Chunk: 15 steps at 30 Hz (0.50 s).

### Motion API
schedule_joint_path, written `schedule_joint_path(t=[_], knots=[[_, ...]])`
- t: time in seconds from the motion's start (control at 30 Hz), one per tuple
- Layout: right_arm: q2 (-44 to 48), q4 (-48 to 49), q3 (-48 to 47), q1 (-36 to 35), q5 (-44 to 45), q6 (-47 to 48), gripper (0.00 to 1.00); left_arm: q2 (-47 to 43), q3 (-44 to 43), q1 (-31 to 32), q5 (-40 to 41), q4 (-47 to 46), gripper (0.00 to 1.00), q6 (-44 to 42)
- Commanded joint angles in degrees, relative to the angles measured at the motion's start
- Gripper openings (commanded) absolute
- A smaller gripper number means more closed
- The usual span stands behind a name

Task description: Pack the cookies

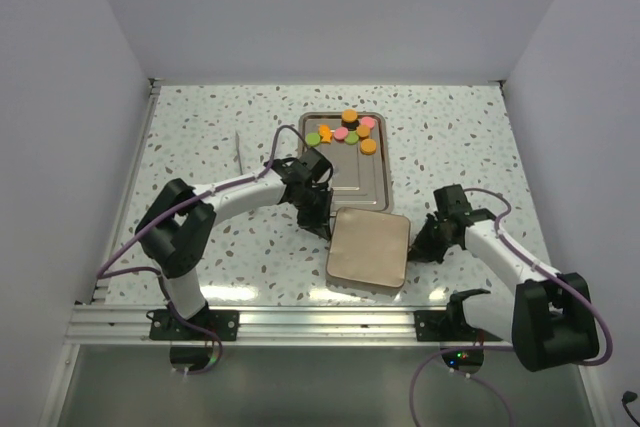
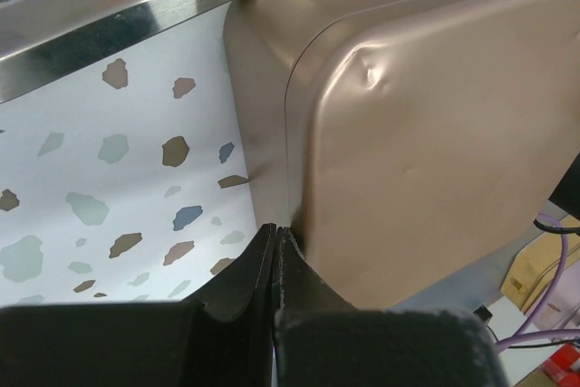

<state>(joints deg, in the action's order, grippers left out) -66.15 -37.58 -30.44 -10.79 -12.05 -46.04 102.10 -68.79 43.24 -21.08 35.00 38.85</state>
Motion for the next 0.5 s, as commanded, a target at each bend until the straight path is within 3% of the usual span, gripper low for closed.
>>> schedule_joint_path(t=[0.0,0.23,0.47], knots=[[1.7,6.3,0.6,-0.1,-6.7,-3.4,0.0,-0.1,-2.0,0.4,-1.2,0.1,0.0,-1.2],[2.0,4.4,-0.1,-0.1,-6.1,-2.7,0.0,-0.6,-1.9,0.4,0.1,0.9,0.0,-1.3],[4.4,-7.9,-11.0,0.0,5.8,1.5,0.01,-1.5,-1.3,0.3,1.1,1.0,0.0,-1.2]])
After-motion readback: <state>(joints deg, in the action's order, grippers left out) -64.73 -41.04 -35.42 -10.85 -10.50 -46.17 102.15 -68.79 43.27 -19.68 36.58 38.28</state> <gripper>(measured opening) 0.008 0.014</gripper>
